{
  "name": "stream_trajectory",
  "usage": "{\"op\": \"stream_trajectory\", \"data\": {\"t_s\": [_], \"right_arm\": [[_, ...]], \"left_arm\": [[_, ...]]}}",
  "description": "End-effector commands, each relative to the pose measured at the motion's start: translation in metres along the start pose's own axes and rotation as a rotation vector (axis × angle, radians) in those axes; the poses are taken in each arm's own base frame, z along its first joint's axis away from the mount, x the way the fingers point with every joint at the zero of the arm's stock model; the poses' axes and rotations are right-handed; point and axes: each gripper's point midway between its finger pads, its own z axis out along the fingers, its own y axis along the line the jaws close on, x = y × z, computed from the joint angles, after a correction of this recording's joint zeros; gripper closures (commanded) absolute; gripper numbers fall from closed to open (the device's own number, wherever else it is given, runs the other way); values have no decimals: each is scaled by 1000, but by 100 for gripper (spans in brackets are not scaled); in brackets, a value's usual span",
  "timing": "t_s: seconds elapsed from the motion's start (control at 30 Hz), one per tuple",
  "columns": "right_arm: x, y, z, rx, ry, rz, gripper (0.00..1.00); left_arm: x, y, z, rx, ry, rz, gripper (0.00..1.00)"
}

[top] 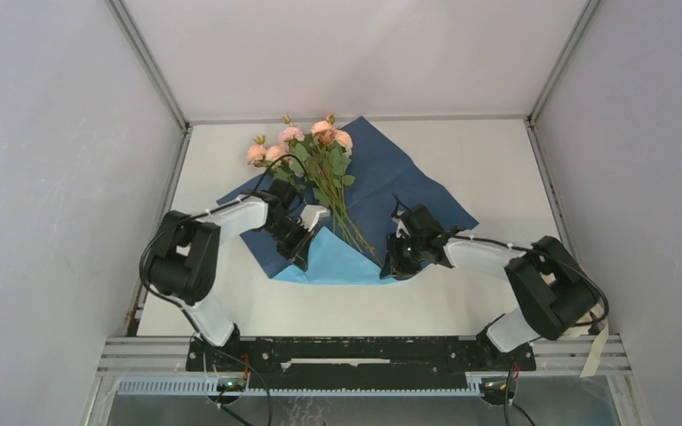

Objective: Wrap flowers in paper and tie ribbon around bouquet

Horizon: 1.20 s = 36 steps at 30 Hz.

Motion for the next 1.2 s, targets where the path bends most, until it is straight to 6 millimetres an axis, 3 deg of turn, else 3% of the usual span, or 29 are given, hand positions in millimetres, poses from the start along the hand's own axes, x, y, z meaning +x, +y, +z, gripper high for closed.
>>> {"op": "stream_trajectory", "data": {"t_s": [0.0, 0.1, 0.17, 0.4, 0.6, 0.73, 0.97, 1.17], "right_arm": [[-29, 5, -38, 118, -186, -9, 62], [-36, -11, -74, 222, -366, 93, 51], [-29, -14, -84, 197, -459, 185, 48], [11, 6, -59, -16, -598, 486, 38], [9, 12, -38, -2, -611, 544, 36], [11, 2, -21, 64, -594, 558, 35], [17, -25, -9, 210, -597, 574, 44], [15, -33, -10, 251, -614, 532, 68]], "left_arm": [[-6, 21, 7, -49, 6, -100, 100], [-6, 25, 7, -59, 8, -119, 100], [-7, 24, 6, -58, 1, -119, 100], [-9, 17, 6, -30, -11, -126, 100], [-9, 17, 5, -29, -16, -126, 100], [-10, 16, 4, -27, -23, -125, 100], [-11, 14, 4, -21, -32, -123, 100], [-15, 15, 2, -31, -50, -120, 100]]}}
